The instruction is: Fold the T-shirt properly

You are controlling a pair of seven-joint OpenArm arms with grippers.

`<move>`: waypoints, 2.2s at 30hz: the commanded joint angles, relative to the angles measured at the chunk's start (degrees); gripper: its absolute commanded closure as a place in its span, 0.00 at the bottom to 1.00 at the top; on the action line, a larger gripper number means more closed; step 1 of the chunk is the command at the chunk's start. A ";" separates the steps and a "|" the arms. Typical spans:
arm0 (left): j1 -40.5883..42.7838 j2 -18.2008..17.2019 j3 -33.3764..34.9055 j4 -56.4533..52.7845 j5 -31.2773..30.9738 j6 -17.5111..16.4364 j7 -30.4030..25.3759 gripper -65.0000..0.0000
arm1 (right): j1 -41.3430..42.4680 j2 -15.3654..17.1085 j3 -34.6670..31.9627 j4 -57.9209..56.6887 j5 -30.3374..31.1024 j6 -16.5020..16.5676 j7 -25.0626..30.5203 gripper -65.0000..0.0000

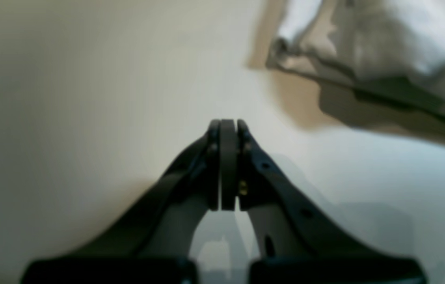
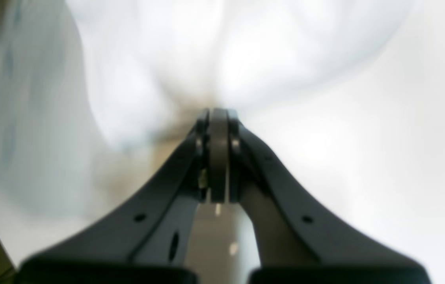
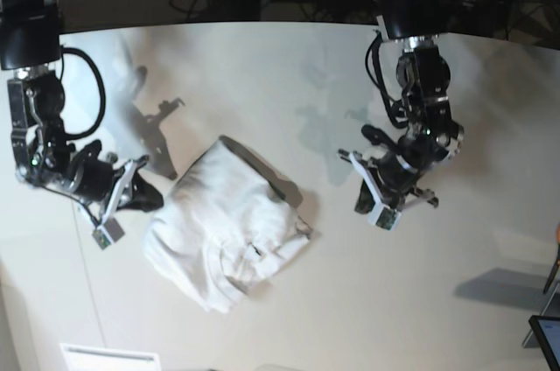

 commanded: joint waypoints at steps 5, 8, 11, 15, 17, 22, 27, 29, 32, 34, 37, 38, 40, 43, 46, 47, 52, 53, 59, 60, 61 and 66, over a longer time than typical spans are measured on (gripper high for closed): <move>8.46 0.53 0.29 8.39 -0.56 0.00 -1.16 1.00 | 7.31 -0.82 -3.84 -0.55 0.93 0.37 -0.06 1.00; 10.48 0.88 0.73 9.45 -0.82 0.00 -1.16 1.00 | 9.07 -2.31 -6.04 -5.30 0.93 0.37 0.47 1.00; 9.87 2.11 0.38 9.01 -0.82 0.00 -1.34 1.00 | 11.88 -3.63 -9.20 -9.34 0.84 0.46 1.70 1.00; 6.44 2.72 1.00 6.02 -0.82 0.00 -1.34 1.00 | 14.17 -3.81 -13.07 -10.04 0.84 0.29 3.90 1.00; 3.98 3.69 1.09 3.03 -0.82 0.00 -1.34 1.00 | 15.31 -3.89 -13.42 -10.04 0.84 0.20 3.98 1.00; -2.79 6.94 1.26 -5.85 -0.20 0.00 -1.34 1.00 | 18.83 -3.72 -13.51 -13.74 0.84 0.20 4.07 1.00; -9.65 7.73 7.24 -16.40 -0.20 0.35 -2.74 1.00 | 22.35 -3.89 -13.51 -20.68 -6.28 0.46 6.62 1.00; -11.76 8.17 9.26 -20.53 -0.38 2.73 -5.38 1.00 | 22.79 -4.69 -13.51 -22.70 -9.62 0.55 8.03 1.00; -15.01 8.79 11.20 -27.65 -0.29 6.95 -10.21 1.00 | 23.23 -5.92 -13.51 -26.40 -14.63 0.64 9.08 1.00; -17.47 8.88 12.16 -32.75 -0.82 8.35 -12.94 1.00 | 23.23 -6.44 -13.42 -28.42 -16.12 1.96 9.96 1.00; -21.34 10.11 12.34 -40.13 -0.91 9.50 -16.37 1.00 | 22.61 -7.06 -13.42 -30.44 -16.30 4.33 10.23 1.00; -22.22 10.20 12.25 -41.72 -0.91 9.76 -17.16 1.00 | 21.73 -7.06 -13.42 -30.53 -16.30 4.33 10.14 1.00; -24.24 10.37 12.16 -44.62 -0.91 9.76 -18.83 1.00 | 19.97 -7.06 -13.33 -30.35 -16.30 4.33 10.14 1.00; -26.44 10.37 12.16 -47.08 -0.91 9.76 -20.41 1.00 | 17.95 -7.06 -13.33 -30.35 -16.30 4.33 10.14 1.00; -28.99 10.20 12.16 -48.93 -0.56 9.76 -21.12 1.00 | 16.02 -7.06 -13.33 -30.26 -16.30 4.33 10.14 1.00; -29.69 10.20 12.16 -49.63 -0.38 9.76 -21.73 1.00 | 15.49 -7.06 -13.33 -30.26 -16.30 4.33 10.14 1.00; -34.62 8.70 12.51 -56.49 -0.29 9.76 -24.81 1.00 | 10.65 -6.97 -13.25 -24.64 -15.95 4.16 8.91 1.00; -35.58 8.17 12.69 -58.33 -0.29 9.76 -26.13 1.00 | 9.42 -6.88 -13.16 -22.00 -15.95 4.07 7.68 1.00; -39.01 7.29 12.43 -66.33 -0.29 9.76 -31.75 1.00 | 2.30 -7.06 -12.81 -5.65 -15.86 -3.41 1.26 1.00; -39.01 7.29 12.34 -66.33 -0.29 9.76 -31.93 1.00 | 1.07 -7.24 -11.84 -3.01 -15.86 -4.81 0.38 1.00; -39.01 7.21 12.25 -66.33 -0.29 9.76 -31.93 1.00 | 0.19 -7.59 -11.05 -1.08 -15.86 -5.95 -0.15 1.00; -38.92 5.98 12.16 -66.33 -0.73 9.76 -31.58 1.00 | -1.04 -10.75 -6.48 2.88 -16.21 -8.06 -3.93 1.00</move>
